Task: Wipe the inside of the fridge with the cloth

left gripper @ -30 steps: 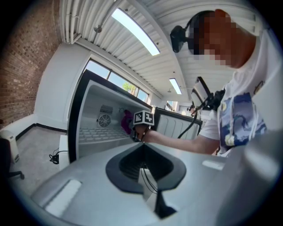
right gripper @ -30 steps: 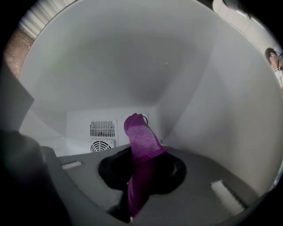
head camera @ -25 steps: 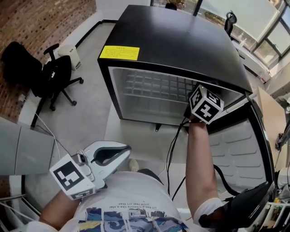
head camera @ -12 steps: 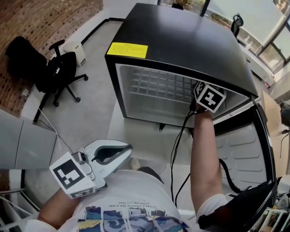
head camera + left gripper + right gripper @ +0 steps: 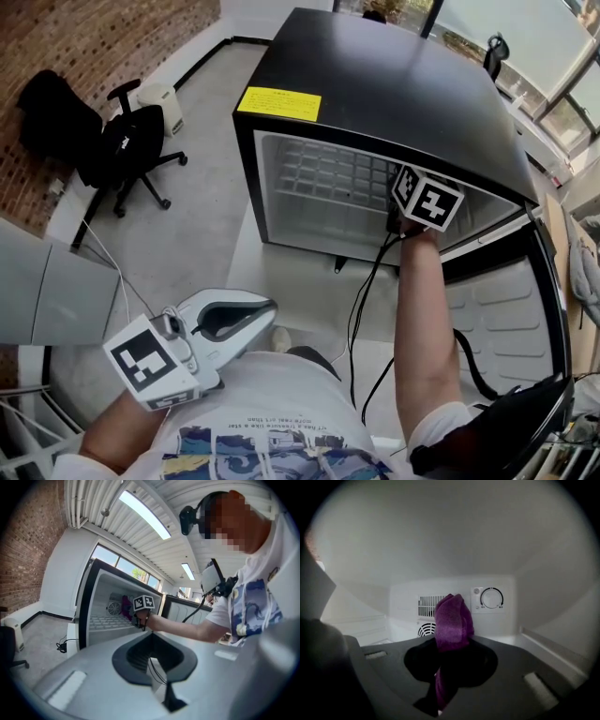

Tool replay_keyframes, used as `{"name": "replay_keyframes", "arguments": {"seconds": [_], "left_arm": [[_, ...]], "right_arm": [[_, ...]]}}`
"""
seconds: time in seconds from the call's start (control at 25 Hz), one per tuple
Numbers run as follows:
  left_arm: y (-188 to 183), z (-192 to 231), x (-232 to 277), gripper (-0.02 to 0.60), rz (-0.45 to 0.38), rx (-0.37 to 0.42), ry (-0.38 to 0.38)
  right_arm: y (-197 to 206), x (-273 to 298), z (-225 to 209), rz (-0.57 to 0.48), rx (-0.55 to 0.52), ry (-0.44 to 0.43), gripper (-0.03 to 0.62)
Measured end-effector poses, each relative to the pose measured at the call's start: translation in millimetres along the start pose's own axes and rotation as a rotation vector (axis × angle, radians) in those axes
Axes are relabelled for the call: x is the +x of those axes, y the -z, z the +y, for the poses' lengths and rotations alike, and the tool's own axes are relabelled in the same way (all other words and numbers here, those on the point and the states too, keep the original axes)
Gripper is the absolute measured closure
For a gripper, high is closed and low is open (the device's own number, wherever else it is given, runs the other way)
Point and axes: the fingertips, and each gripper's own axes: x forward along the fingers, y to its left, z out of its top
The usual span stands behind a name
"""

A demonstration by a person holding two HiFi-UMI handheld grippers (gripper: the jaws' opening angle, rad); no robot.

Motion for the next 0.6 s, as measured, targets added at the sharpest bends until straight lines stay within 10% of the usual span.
{"name": "replay_keyframes", "arguments": {"seconds": [0.6], "left_arm": [[5,3,-24,0.577,-0.004,-0.02,-0.038]], "right_arm": [[-12,9,73,-0.015,-0.07,-0.164,0.54]]}}
